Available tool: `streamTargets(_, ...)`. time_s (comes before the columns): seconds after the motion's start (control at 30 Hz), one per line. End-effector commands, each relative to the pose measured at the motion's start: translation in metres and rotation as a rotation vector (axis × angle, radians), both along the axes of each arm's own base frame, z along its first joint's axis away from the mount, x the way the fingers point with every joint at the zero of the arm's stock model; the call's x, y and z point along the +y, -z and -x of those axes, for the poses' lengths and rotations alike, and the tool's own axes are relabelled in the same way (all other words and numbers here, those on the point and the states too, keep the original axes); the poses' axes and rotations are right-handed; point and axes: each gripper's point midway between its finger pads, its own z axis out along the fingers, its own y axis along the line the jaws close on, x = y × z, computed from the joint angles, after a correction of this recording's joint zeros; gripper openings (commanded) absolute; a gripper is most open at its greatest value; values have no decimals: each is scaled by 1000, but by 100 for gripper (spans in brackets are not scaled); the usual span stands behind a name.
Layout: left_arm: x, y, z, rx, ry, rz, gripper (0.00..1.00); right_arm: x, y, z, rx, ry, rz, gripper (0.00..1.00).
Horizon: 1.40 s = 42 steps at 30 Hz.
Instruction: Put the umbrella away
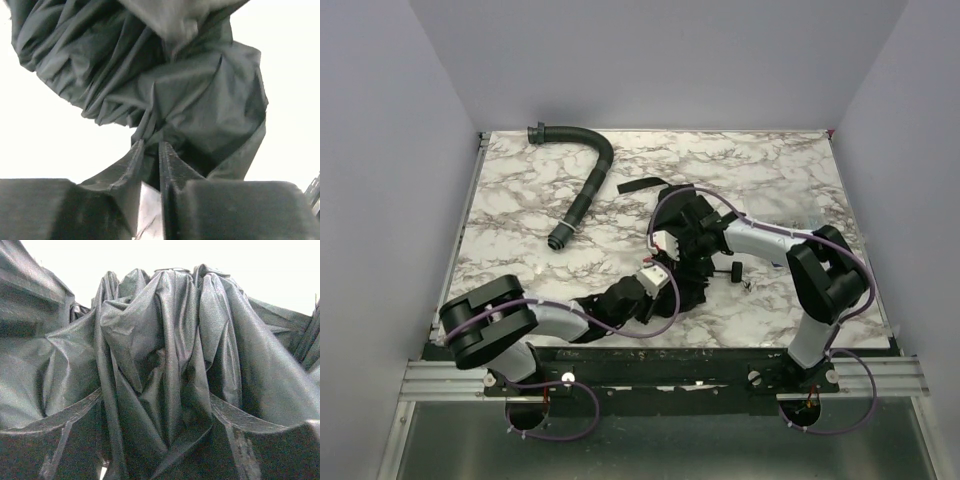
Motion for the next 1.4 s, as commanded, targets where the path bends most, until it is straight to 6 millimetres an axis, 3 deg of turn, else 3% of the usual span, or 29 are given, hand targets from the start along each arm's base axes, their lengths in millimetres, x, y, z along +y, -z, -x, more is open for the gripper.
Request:
streamTargets(0.0, 42, 9, 21, 18, 31, -115, 29, -38, 52, 36, 153, -31, 214, 52)
streamTargets(0.1, 48, -18, 23, -44, 50, -69, 39, -36, 47, 39, 188, -94, 206, 41)
streamTargets(0.23, 64, -62, 15, -173, -19, 79, 74, -36, 39, 49, 230, -222, 195, 38)
streamTargets(0.3, 71, -87, 14, -191, -48, 202, 86, -35, 34, 52, 235, -279, 180, 38)
streamTargets(0.37, 76, -103, 17, -193, -30, 318, 90, -33, 31, 52, 218, -328, 156, 38)
streamTargets(0.43, 78, -104, 24, -164, -2, 363, 90, -29, 28, 47, 192, -342, 135, 37)
streamTargets(0.57, 79, -74, 32, -55, -3, 331, 88, -20, 22, 44, 174, -366, 96, 37)
streamTargets(0.63, 75, -74, 32, -49, 6, 343, 89, -19, 21, 46, 170, -382, 76, 37)
streamTargets(0.73, 73, -75, 16, -16, -56, 313, 97, -22, 23, 49, 152, -401, 76, 37)
streamTargets(0.87, 68, -72, -6, 157, -129, 363, 97, -33, 29, 52, 130, -403, 107, 36)
streamTargets(1.03, 60, -67, -18, 333, -141, 474, 97, -34, 28, 61, 127, -387, 76, 36)
streamTargets(1.17, 71, -63, -39, 485, -239, 556, 97, -33, 27, 63, 116, -386, 63, 37)
streamTargets(1.37, 81, -73, -76, 515, -349, 596, 97, -33, 29, 67, 138, -384, 56, 37)
